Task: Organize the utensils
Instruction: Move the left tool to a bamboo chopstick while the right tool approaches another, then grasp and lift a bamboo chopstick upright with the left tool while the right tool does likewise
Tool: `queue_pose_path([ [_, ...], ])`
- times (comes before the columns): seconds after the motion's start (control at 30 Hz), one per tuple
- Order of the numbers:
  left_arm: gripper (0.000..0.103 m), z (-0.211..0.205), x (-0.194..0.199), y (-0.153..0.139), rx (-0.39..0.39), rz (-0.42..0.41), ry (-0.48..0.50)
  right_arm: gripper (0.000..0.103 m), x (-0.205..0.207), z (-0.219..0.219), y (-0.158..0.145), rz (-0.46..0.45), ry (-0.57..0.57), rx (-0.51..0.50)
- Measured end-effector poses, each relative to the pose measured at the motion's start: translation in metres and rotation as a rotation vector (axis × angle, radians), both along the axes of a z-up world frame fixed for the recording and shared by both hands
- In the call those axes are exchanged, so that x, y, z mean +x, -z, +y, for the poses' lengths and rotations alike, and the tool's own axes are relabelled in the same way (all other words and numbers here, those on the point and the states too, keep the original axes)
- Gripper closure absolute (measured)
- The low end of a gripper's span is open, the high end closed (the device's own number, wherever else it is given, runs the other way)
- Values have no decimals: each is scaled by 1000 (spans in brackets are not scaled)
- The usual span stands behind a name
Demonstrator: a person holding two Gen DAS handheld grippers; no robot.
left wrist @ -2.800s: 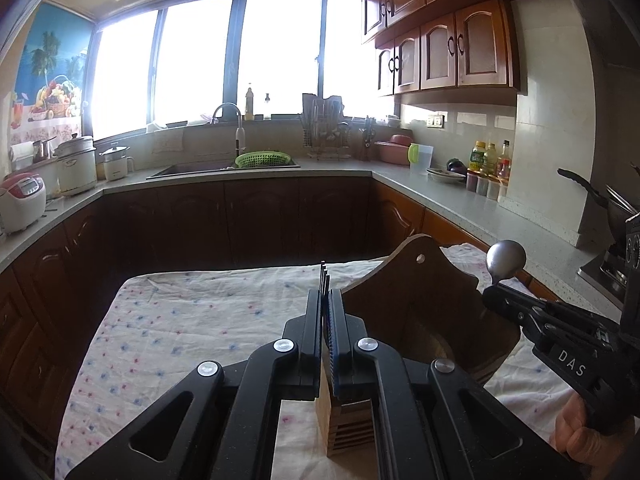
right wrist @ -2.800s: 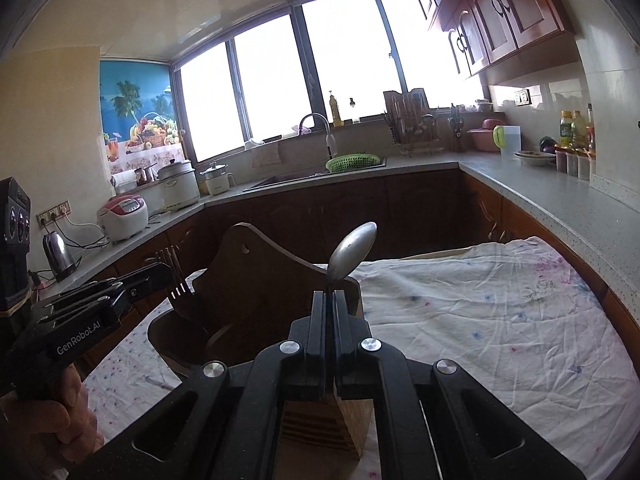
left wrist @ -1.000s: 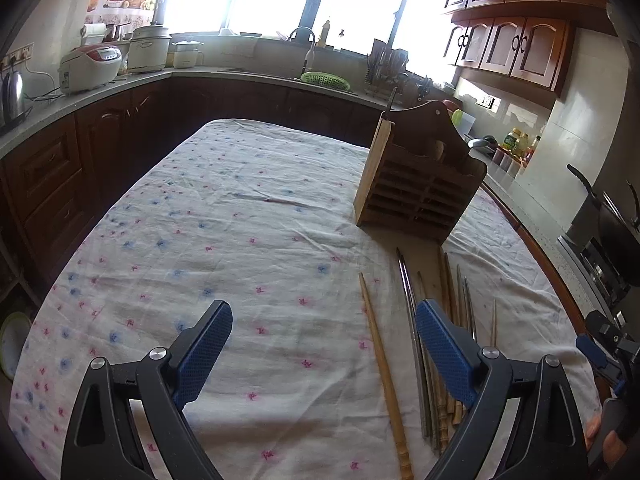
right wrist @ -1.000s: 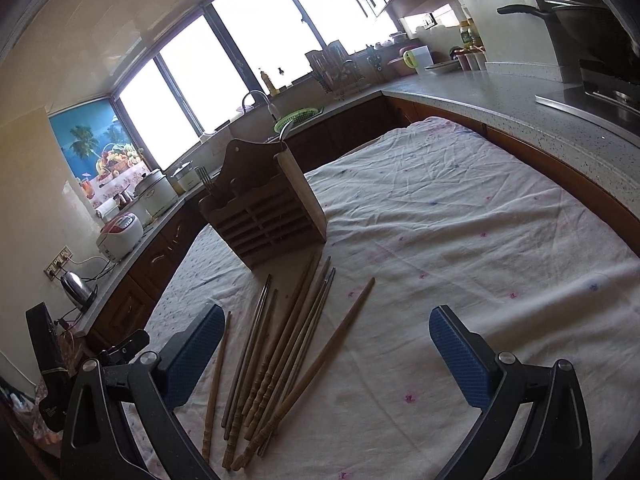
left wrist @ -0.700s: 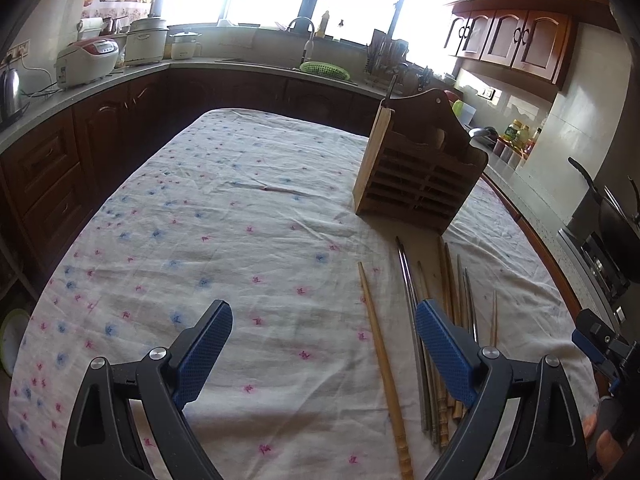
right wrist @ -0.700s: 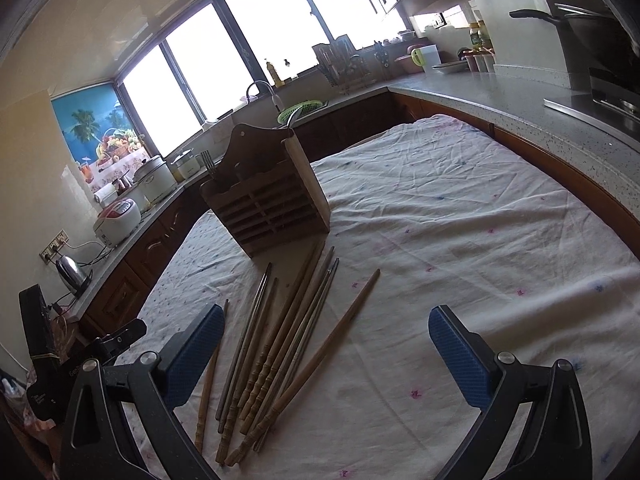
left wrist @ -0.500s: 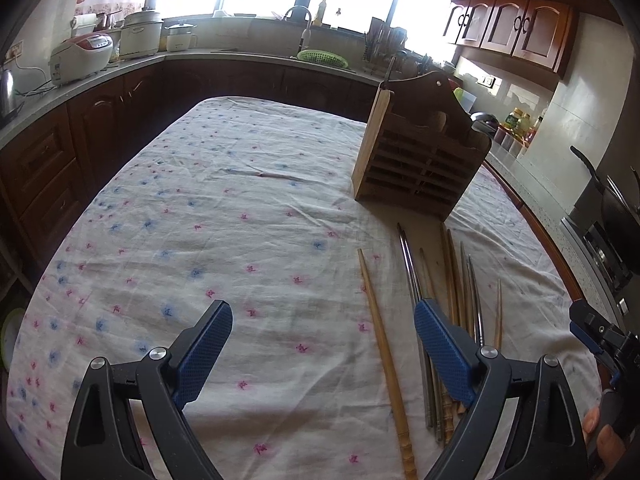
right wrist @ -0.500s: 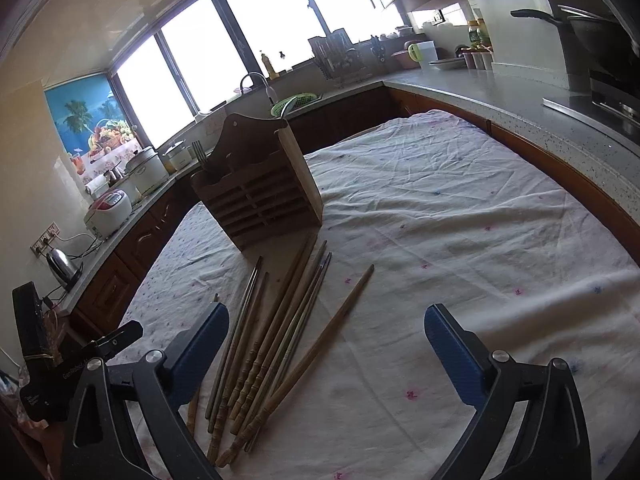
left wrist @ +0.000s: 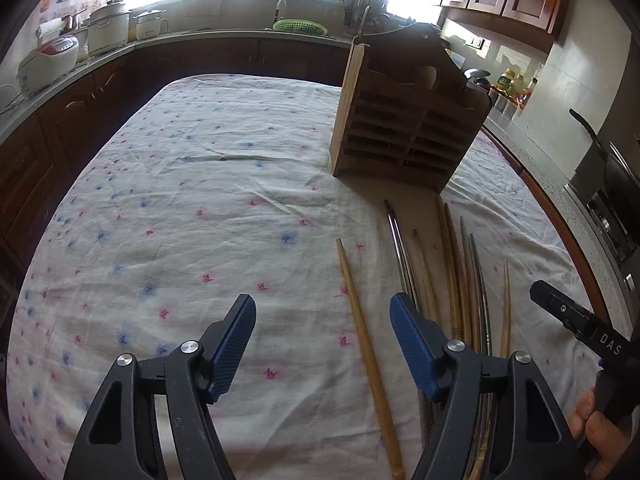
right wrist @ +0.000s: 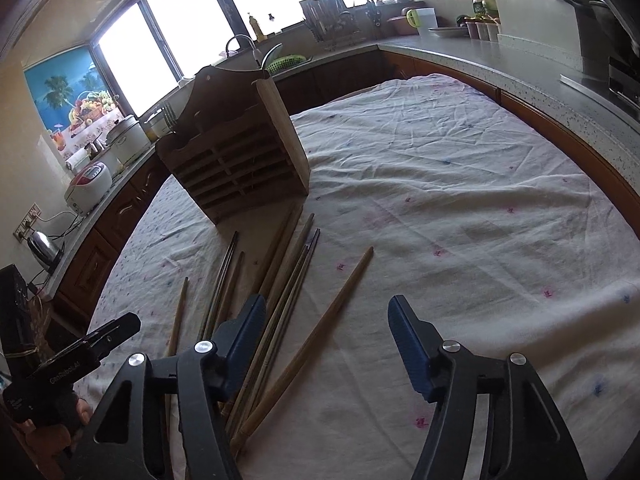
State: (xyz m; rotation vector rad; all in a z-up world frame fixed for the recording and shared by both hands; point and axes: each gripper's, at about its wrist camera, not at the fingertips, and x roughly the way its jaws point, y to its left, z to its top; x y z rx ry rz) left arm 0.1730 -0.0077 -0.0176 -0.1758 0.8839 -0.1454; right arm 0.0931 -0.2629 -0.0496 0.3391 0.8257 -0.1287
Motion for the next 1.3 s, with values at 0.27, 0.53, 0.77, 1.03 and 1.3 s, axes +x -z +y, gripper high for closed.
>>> queue_pose_path([
  [0.27, 58, -13, 36, 15, -2, 71, 43, 60, 24, -8, 23, 106, 25, -13],
  [0.53, 68, -39, 62, 31, 110, 76, 76, 68, 51, 6, 26, 144, -19, -143],
  [0.77, 96, -46, 67, 34, 129, 57, 108, 93, 55, 9, 29, 143, -47, -210],
  [1.03, 99, -31, 50, 17, 60, 35, 124, 98, 43, 5, 15, 91, -56, -85],
  [1.3, 99, -4, 20, -19, -48, -30, 119, 98, 28, 4, -13, 12, -68, -22],
])
